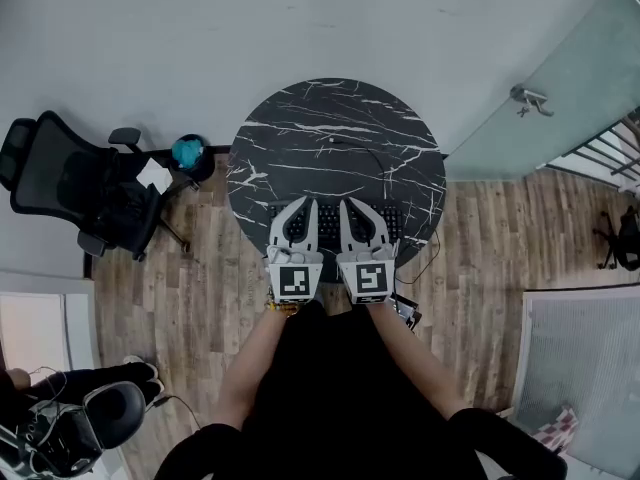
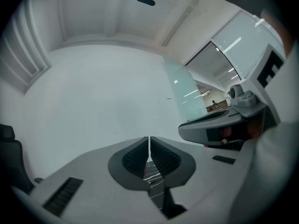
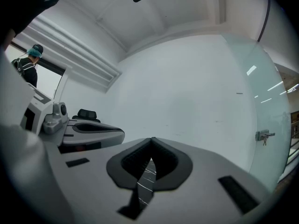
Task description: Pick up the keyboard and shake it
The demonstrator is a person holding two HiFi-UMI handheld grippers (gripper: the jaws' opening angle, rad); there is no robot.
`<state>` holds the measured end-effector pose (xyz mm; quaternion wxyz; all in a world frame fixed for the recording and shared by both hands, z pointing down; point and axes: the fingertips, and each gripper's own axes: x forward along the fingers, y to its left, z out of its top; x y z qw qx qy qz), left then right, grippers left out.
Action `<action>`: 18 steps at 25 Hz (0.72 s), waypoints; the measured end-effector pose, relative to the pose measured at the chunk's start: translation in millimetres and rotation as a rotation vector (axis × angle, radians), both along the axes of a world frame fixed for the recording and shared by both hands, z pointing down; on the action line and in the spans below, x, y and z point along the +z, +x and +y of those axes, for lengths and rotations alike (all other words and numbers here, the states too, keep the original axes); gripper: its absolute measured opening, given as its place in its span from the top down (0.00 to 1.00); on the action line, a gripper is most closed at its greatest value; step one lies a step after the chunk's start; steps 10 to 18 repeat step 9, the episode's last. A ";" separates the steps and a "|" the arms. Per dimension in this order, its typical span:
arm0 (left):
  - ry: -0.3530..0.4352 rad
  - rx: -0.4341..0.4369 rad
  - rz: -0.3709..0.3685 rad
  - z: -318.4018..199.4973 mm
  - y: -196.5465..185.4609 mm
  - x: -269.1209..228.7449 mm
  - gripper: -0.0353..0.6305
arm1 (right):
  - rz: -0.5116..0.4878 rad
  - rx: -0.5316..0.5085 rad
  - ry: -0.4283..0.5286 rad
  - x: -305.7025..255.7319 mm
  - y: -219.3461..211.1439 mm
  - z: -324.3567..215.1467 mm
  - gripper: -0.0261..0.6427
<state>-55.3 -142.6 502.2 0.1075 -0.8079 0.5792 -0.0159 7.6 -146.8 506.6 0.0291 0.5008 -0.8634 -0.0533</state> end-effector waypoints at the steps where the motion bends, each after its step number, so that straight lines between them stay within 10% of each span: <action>1: -0.009 -0.001 -0.005 -0.7 -1.4 1.6 0.91 | 0.001 -0.002 0.000 -0.3 -1.3 -1.0 0.92; 18: -0.017 -0.012 -0.013 2.5 -10.3 5.4 0.92 | 0.014 -0.016 -0.004 1.8 -8.7 2.5 0.92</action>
